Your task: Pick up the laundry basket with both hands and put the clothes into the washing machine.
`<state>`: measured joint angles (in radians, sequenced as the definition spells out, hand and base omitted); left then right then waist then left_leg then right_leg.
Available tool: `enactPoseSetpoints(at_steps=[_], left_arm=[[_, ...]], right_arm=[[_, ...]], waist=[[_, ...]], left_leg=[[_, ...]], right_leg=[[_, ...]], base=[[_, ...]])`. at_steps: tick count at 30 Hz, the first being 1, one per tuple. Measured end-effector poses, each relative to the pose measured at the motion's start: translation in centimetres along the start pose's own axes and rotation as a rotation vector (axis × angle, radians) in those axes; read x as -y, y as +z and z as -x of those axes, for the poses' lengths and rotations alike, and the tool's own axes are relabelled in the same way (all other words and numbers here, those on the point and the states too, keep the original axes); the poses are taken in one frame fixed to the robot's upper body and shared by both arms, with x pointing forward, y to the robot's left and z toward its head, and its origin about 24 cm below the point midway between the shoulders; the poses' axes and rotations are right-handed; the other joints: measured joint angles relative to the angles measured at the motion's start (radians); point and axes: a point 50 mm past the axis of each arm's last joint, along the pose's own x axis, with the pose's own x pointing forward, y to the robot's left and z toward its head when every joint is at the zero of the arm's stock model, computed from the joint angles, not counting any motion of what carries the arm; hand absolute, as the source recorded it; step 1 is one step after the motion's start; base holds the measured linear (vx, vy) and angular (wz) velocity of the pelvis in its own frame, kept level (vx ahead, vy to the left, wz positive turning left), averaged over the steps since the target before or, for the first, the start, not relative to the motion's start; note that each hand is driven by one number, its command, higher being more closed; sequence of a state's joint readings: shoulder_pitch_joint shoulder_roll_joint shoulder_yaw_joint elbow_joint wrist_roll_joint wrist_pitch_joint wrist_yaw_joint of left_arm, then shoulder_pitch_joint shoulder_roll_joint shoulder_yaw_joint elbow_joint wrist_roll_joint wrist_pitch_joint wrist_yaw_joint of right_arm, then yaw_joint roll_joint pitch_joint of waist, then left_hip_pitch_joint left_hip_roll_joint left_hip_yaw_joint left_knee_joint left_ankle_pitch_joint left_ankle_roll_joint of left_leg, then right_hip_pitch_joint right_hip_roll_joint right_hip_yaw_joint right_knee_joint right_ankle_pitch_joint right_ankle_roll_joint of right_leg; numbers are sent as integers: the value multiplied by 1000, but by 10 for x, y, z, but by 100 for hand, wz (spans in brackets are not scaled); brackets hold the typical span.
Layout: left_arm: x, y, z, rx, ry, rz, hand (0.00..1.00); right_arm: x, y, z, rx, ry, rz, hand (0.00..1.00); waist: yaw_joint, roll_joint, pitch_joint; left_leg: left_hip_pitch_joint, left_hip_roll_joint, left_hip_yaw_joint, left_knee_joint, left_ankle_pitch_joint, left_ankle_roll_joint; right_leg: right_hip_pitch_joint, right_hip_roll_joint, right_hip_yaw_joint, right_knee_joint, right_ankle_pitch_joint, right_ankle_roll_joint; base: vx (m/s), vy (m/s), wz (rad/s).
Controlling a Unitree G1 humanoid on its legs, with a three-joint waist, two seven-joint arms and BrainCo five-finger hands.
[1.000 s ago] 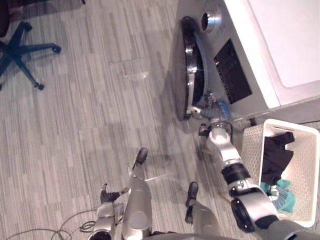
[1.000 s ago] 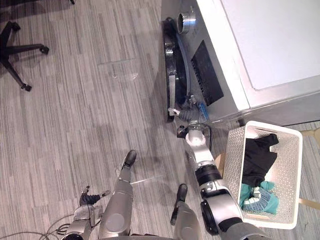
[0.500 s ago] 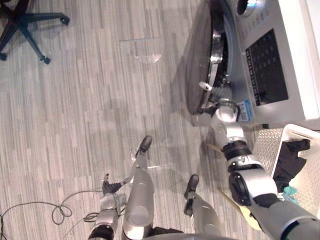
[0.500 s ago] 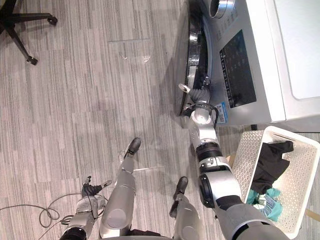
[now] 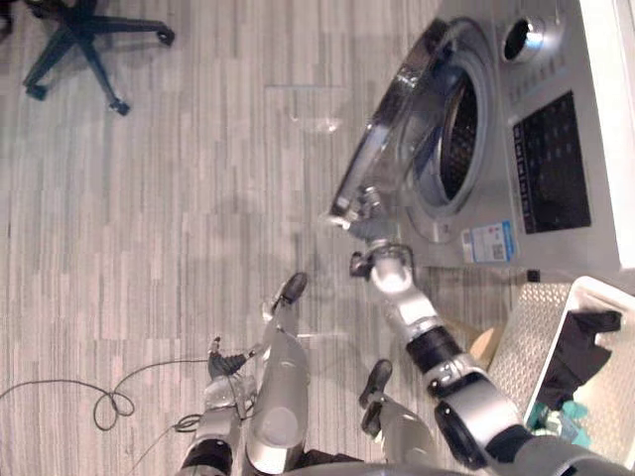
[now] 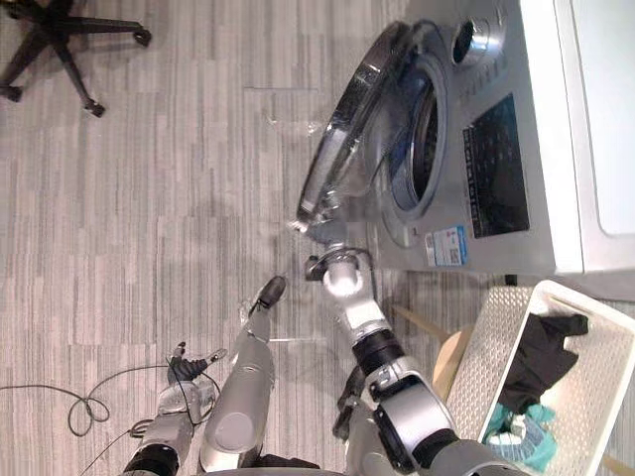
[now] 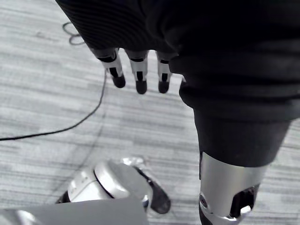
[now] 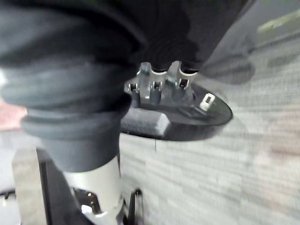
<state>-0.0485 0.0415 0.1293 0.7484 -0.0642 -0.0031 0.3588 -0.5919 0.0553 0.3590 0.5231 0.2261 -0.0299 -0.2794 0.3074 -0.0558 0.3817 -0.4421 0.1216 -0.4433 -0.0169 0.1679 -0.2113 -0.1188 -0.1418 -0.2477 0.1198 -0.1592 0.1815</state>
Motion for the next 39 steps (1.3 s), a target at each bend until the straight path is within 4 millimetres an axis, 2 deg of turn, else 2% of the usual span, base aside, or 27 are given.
enactPoseSetpoints(at_steps=[2,3,6,8,11,15,19,20,21,23,24,25,27,28,30,35,38,39], left_arm=[[3,0,1,-1,-5,5,0],[7,-1,3,-3,-15,7,0],[10,-5,5,-17,-23,12,0],[9,-7,5,-28,-21,9,0],[9,-10,6,-40,-23,4,0],[4,-19,6,-84,-3,-14,0],[-9,-34,5,-145,30,-35,0],[-14,-41,6,-180,44,-37,0],[-16,-44,6,-190,46,-43,0],[-27,-53,7,-218,58,-75,0],[-33,-58,8,-232,69,-86,0],[-35,-60,8,-242,68,-89,0],[-40,-71,11,-284,62,-120,0],[-41,-73,12,-290,59,-126,0],[-44,-78,14,-309,51,-144,0],[-38,-83,18,-324,12,-154,0],[-32,-82,18,-314,-13,-170,0],[-31,-82,18,-313,-15,-169,0]], right_arm=[[-16,0,2,-2,62,-25,0],[-27,7,4,19,97,-54,0],[-31,27,3,90,123,-117,0],[-24,39,2,130,99,-171,0],[-13,46,1,156,64,-218,0],[3,36,14,156,16,-246,0],[25,-19,50,15,-52,-246,0],[37,-43,68,-63,-82,-217,0],[41,-52,75,-94,-92,-203,0],[64,-85,108,-215,-175,-148,0],[79,-101,127,-283,-232,-117,0],[87,-110,137,-323,-269,-104,0],[113,-143,181,-498,-386,-74,0],[117,-151,192,-543,-411,-71,0],[127,-178,230,-709,-489,-98,0],[134,-212,288,-967,-635,-136,0],[137,-224,309,-1077,-756,-187,0],[136,-225,311,-1089,-771,-199,0]], waist=[[17,0,-33],[32,-2,-56],[39,-9,-89],[43,-15,-106],[45,-20,-128],[39,-37,-157],[12,-51,-213],[-12,-52,-227],[-24,-51,-231],[-75,-50,-247],[-93,-49,-253],[-106,-49,-253],[-152,-43,-269],[-163,-40,-274],[-192,-34,-284],[-235,-11,-306],[-240,-4,-310],[-240,-3,-309]], left_leg=[[0,-5,-13,0,-1,-1],[1,-7,-20,1,-1,-2],[2,-16,-37,9,-5,0],[3,-16,-41,23,-12,0],[5,-16,-39,24,-13,0],[28,-15,-25,24,-15,4],[46,-11,-4,22,-18,3],[62,-4,15,18,-17,2],[70,0,23,16,-17,2],[96,9,52,15,-23,3],[116,15,78,12,-24,3],[130,18,93,8,-24,4],[176,27,147,-17,-24,5],[184,29,160,-21,-25,7],[227,41,217,-41,-30,14],[279,52,304,-60,-36,16],[322,54,342,-74,-36,18],[332,54,346,-75,-36,18]], right_leg=[[12,0,-20,0,-6,1],[17,1,-33,1,-11,0],[38,0,-60,1,-18,0],[48,0,-67,1,-19,1],[48,0,-66,2,-19,1],[65,-2,-54,-1,-19,1],[64,-2,-22,-2,-17,-1],[65,-2,1,0,-15,-3],[65,-2,10,0,-14,-3],[67,-2,46,2,-11,-4],[67,-5,71,8,-7,-4],[67,-7,87,12,-7,-4],[63,-16,140,20,-4,0],[62,-17,149,19,-2,0],[60,-18,205,15,6,-3],[48,-19,287,14,23,5],[57,-21,328,14,27,8],[63,-21,331,14,27,8]], base=[[39,16,27],[6,24,23],[3,34,27],[-9,43,12],[-25,46,0],[-5,40,-7],[12,30,-21],[4,23,-33],[-21,32,-50],[-38,27,-49],[-30,23,-47],[-50,31,-59],[-46,27,-60],[-34,35,-61],[-42,45,-64],[-21,19,-48],[-4,8,-37],[-2,-1,-19]])
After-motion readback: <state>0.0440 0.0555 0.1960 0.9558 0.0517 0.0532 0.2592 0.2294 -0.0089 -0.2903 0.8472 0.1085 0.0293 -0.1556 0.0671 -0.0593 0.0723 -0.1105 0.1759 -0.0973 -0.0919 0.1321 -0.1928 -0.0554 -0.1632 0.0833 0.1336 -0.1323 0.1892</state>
